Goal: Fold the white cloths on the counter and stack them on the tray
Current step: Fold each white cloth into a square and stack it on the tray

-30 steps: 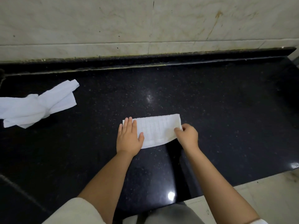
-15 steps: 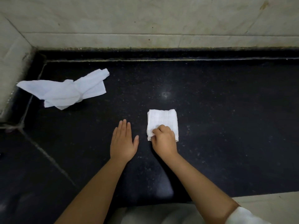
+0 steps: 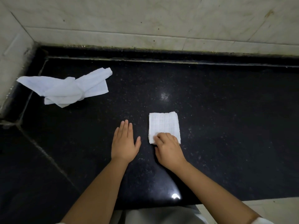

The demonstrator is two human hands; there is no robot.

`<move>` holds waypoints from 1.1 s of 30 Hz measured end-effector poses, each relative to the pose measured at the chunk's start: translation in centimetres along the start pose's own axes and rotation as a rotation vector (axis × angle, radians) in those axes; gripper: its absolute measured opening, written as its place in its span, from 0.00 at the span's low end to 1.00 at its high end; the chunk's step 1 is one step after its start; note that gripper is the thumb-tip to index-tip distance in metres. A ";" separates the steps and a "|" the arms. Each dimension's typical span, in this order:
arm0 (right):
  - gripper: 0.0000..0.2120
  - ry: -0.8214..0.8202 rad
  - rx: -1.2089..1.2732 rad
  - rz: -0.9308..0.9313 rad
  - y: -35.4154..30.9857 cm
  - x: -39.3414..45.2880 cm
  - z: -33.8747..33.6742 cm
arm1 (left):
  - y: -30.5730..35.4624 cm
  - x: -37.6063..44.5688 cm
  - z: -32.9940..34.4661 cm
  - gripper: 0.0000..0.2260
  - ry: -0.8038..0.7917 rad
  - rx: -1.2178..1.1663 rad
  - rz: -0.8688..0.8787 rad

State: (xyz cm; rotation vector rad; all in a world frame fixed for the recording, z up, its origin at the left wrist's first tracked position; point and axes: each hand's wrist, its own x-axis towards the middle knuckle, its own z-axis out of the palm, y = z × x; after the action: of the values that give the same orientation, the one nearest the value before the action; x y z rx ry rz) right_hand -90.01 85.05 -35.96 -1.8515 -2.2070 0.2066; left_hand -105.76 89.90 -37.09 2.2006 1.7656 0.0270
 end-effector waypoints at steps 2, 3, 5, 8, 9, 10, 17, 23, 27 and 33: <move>0.14 0.049 0.035 -0.056 0.7 -0.7 -0.6 | -0.1 0.1 0.1 0.28 0.002 0.007 0.003; 0.15 0.093 0.048 -0.059 1.3 -1.2 -1.0 | -0.2 0.1 0.2 0.27 0.005 0.012 0.013; 0.16 0.157 0.039 -0.019 2.5 -2.1 -1.8 | -0.4 -0.1 0.3 0.27 0.012 0.014 0.040; 0.18 0.104 -0.056 0.064 4.4 -2.8 -1.8 | -0.6 -0.4 0.5 0.29 0.026 0.037 0.138; 0.21 0.058 -0.063 0.072 4.9 -2.9 -1.6 | -0.7 -0.4 0.7 0.28 0.046 0.064 0.168; 0.24 0.021 -0.054 0.072 5.2 -2.9 -1.4 | -0.7 -0.5 0.7 0.26 0.069 0.083 0.186; 0.19 -0.009 0.067 0.014 6.0 -1.5 -1.8 | 2.4 -1.3 1.0 0.19 0.201 -0.005 0.522; 0.08 0.047 0.121 0.016 6.4 -2.4 -4.0 | 5.9 -0.6 2.1 0.11 0.244 -0.019 0.548; 0.17 0.118 0.129 0.071 8.9 -6.1 -6.9 | 9.2 0.4 1.4 0.11 0.351 0.024 0.783; 0.12 0.245 0.121 0.302 15.8 -14.2 -13.4 | 21.4 -0.1 0.1 0.12 0.381 0.050 1.088</move>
State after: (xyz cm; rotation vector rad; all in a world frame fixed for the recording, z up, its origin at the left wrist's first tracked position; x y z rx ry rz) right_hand -69.03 73.26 -28.79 -2.0144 -1.7140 0.1543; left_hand -85.48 85.76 -31.68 3.0334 0.4743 0.6725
